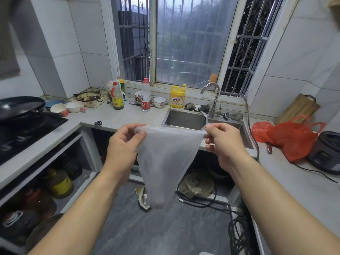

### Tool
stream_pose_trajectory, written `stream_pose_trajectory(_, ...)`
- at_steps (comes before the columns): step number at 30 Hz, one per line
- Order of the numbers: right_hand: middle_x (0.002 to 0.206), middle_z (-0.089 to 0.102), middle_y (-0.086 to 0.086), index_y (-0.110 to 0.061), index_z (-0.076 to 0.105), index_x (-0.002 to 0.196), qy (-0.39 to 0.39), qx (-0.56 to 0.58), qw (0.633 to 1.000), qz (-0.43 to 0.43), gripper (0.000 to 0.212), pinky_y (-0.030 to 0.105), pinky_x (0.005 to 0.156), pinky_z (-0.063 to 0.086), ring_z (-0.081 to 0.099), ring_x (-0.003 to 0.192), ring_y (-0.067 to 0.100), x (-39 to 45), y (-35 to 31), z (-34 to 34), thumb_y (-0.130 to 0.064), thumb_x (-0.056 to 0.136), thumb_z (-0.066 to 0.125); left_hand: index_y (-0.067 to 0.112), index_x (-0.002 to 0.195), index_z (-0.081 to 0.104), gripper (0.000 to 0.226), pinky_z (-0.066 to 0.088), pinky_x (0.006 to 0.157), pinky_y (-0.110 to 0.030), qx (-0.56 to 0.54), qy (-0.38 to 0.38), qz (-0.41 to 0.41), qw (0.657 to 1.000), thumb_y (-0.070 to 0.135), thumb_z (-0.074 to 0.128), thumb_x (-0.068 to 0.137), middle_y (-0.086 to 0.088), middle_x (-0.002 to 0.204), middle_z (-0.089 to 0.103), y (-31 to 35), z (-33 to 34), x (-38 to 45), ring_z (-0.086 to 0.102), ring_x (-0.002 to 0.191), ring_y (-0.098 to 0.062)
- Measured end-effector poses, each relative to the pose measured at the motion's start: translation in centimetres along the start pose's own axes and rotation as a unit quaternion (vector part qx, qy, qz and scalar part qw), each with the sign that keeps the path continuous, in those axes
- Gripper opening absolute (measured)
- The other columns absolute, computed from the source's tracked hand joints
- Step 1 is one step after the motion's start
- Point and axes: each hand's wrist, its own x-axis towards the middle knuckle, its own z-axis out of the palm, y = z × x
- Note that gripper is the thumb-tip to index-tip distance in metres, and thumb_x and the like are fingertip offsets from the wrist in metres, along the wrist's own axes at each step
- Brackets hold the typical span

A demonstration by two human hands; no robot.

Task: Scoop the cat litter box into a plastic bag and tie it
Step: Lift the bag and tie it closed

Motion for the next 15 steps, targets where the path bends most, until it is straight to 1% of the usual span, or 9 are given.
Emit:
stream_pose_trajectory(2, 0.082, 0.065, 0.010, -0.009, 0.068, 0.097, -0.011, -0.005, 1.000, -0.011, 0.007, 0.026, 0.052, 0.047, 0.053, 0.059, 0.013, -0.4, -0.5, 0.3, -0.016, 0.094, 0.066, 0.027, 0.096, 0.074, 0.018, 0.053, 0.077, -0.027, -0.009, 0.018, 0.002, 1.000, 0.011, 0.067, 0.095, 0.012, 0.086, 0.072, 0.4, 0.0, 0.2, 0.064, 0.083, -0.005)
stream_pose_trajectory(3, 0.082, 0.065, 0.009, -0.011, 0.068, 0.095, -0.014, -0.006, 1.000, -0.016, 0.006, 0.026, 0.052, 0.046, 0.053, 0.060, 0.013, -0.6, -0.7, 0.4, -0.016, 0.095, 0.065, 0.027, 0.096, 0.073, 0.018, 0.054, 0.080, -0.031, -0.019, 0.021, -0.002, 1.000, 0.011, 0.066, 0.096, 0.009, 0.089, 0.072, 0.6, -0.1, 0.3, 0.065, 0.086, -0.009)
stream_pose_trajectory(5, 0.082, 0.065, 0.009, -0.013, 0.067, 0.093, -0.019, -0.003, 1.000, -0.025, 0.005, 0.026, 0.052, 0.046, 0.053, 0.061, 0.013, -1.0, -1.0, 0.8, -0.016, 0.096, 0.064, 0.026, 0.099, 0.072, 0.017, 0.056, 0.087, -0.043, -0.055, 0.017, -0.019, 0.998, 0.011, 0.063, 0.098, -0.003, 0.099, 0.070, 1.1, -0.1, 0.4, 0.067, 0.095, -0.022)
stream_pose_trajectory(7, 0.086, 0.066, 0.008, -0.016, 0.066, 0.091, -0.018, -0.008, 0.999, -0.040, 0.007, 0.027, 0.055, 0.047, 0.056, 0.068, 0.015, -1.4, -1.1, 1.1, -0.018, 0.097, 0.063, 0.019, 0.107, 0.067, 0.016, 0.059, 0.084, -0.046, -0.102, -0.001, -0.040, 0.994, 0.008, 0.057, 0.101, -0.011, 0.101, 0.070, 1.8, -0.1, 0.2, 0.072, 0.094, -0.030)
stream_pose_trajectory(9, 0.090, 0.068, 0.005, -0.018, 0.066, 0.090, -0.021, -0.019, 0.998, -0.051, 0.009, 0.031, 0.062, 0.051, 0.060, 0.078, 0.017, -1.9, -1.4, 1.6, -0.020, 0.098, 0.061, 0.016, 0.111, 0.063, 0.017, 0.061, 0.073, -0.043, -0.142, -0.034, -0.056, 0.988, 0.006, 0.052, 0.102, -0.010, 0.093, 0.071, 2.5, 0.0, 0.0, 0.074, 0.084, -0.028)
stream_pose_trajectory(11, 0.092, 0.068, 0.004, -0.017, 0.066, 0.093, -0.035, -0.016, 0.998, -0.050, 0.010, 0.038, 0.073, 0.056, 0.062, 0.083, 0.017, -2.5, -1.7, 1.9, -0.021, 0.099, 0.060, 0.016, 0.114, 0.061, 0.021, 0.061, 0.062, -0.036, -0.179, -0.081, -0.080, 0.977, 0.004, 0.051, 0.101, -0.004, 0.082, 0.069, 3.3, -0.1, -0.4, 0.071, 0.073, -0.020)
stream_pose_trajectory(12, 0.093, 0.068, 0.004, -0.016, 0.066, 0.094, -0.047, -0.010, 0.998, -0.046, 0.010, 0.040, 0.078, 0.058, 0.062, 0.083, 0.017, -2.8, -1.9, 2.0, -0.021, 0.100, 0.060, 0.016, 0.116, 0.061, 0.023, 0.060, 0.060, -0.032, -0.195, -0.109, -0.095, 0.970, 0.004, 0.052, 0.098, -0.002, 0.079, 0.068, 3.5, -0.2, -0.6, 0.069, 0.070, -0.017)
stream_pose_trajectory(13, 0.093, 0.067, 0.006, -0.015, 0.066, 0.094, -0.064, 0.000, 0.997, -0.042, 0.010, 0.042, 0.080, 0.058, 0.063, 0.083, 0.019, -3.2, -2.1, 2.1, -0.021, 0.100, 0.060, 0.016, 0.116, 0.061, 0.025, 0.059, 0.060, -0.030, -0.208, -0.136, -0.110, 0.962, 0.005, 0.054, 0.095, -0.003, 0.080, 0.068, 3.8, -0.4, -0.9, 0.069, 0.070, -0.016)
stream_pose_trajectory(15, 0.091, 0.066, 0.009, -0.012, 0.066, 0.095, -0.097, 0.030, 0.994, -0.036, 0.010, 0.042, 0.072, 0.057, 0.061, 0.079, 0.022, -3.9, -2.5, 2.4, -0.019, 0.100, 0.061, 0.016, 0.111, 0.066, 0.026, 0.060, 0.065, -0.027, -0.214, -0.180, -0.121, 0.952, 0.007, 0.061, 0.087, -0.008, 0.089, 0.068, 3.9, -0.7, -1.2, 0.068, 0.075, -0.018)
